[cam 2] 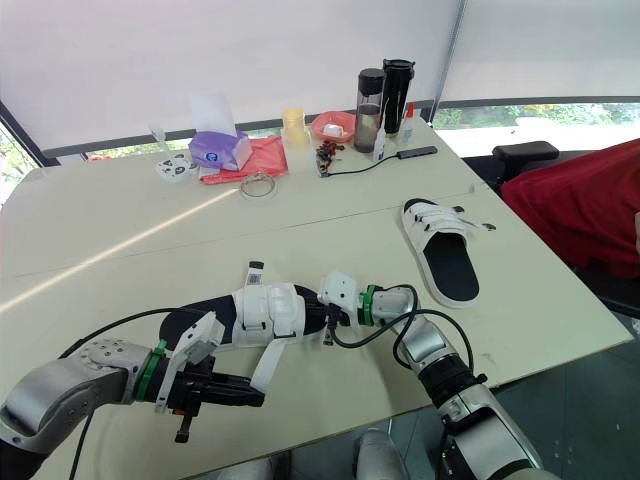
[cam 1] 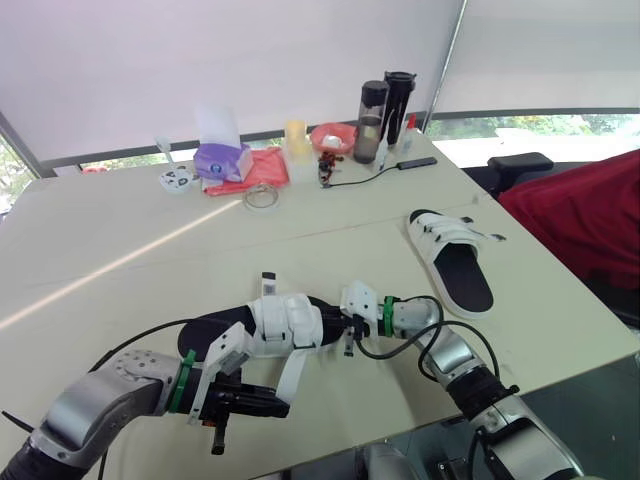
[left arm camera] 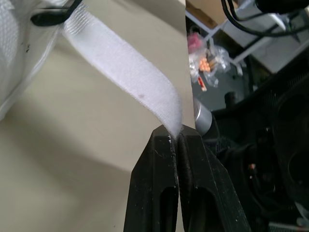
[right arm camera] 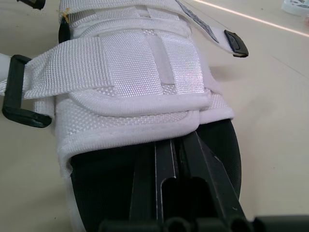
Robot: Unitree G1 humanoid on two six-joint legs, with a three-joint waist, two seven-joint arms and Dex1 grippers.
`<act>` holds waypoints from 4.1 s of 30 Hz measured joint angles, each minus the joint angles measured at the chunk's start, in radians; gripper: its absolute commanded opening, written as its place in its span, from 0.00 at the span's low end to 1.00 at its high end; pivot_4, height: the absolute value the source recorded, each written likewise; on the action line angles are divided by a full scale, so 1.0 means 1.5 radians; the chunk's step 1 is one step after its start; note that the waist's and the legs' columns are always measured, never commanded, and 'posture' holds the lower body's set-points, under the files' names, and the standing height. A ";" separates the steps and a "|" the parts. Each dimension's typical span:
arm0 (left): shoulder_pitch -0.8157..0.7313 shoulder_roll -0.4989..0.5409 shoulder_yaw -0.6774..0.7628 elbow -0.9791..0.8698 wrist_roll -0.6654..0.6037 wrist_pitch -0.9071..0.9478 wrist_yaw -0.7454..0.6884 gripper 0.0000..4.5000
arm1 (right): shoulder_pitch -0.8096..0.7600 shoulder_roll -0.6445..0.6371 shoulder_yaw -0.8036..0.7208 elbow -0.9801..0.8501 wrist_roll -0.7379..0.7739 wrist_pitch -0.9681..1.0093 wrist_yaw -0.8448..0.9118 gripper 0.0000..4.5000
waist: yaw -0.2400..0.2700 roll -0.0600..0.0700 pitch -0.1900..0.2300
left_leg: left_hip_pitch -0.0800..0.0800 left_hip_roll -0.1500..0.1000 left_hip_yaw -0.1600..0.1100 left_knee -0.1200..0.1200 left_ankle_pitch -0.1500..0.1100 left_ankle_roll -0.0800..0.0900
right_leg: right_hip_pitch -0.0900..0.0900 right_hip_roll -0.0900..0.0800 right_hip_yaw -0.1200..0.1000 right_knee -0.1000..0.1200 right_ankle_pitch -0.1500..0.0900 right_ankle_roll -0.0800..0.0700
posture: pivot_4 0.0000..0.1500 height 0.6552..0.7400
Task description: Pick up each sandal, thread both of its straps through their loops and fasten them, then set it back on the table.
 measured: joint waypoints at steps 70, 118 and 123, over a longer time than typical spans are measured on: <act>-0.509 -0.240 0.008 0.560 0.101 -0.066 -0.012 0.99 | -0.009 0.003 0.001 0.008 0.000 -0.002 -0.011 0.01 | 0.002 -0.009 0.009 | 0.009 -0.001 0.000 0.002 0.000 0.000 | 0.009 0.003 0.000 0.003 0.000 0.000 | 1.00 1.00; -0.562 -0.292 0.019 0.807 0.227 -0.229 -0.071 0.01 | -0.009 0.003 -0.001 0.008 0.000 -0.002 -0.019 0.01 | 0.006 -0.009 0.013 | 0.010 -0.001 0.000 0.002 0.000 0.000 | 0.010 0.004 -0.001 0.004 0.000 0.000 | 1.00 1.00; -0.581 -0.296 -0.024 0.854 0.289 -0.324 -0.101 0.01 | -0.008 0.003 0.001 0.009 0.000 -0.002 -0.019 0.01 | 0.005 -0.008 0.011 | 0.011 -0.001 0.000 0.002 0.000 0.000 | 0.010 0.004 -0.001 0.004 0.000 0.000 | 1.00 1.00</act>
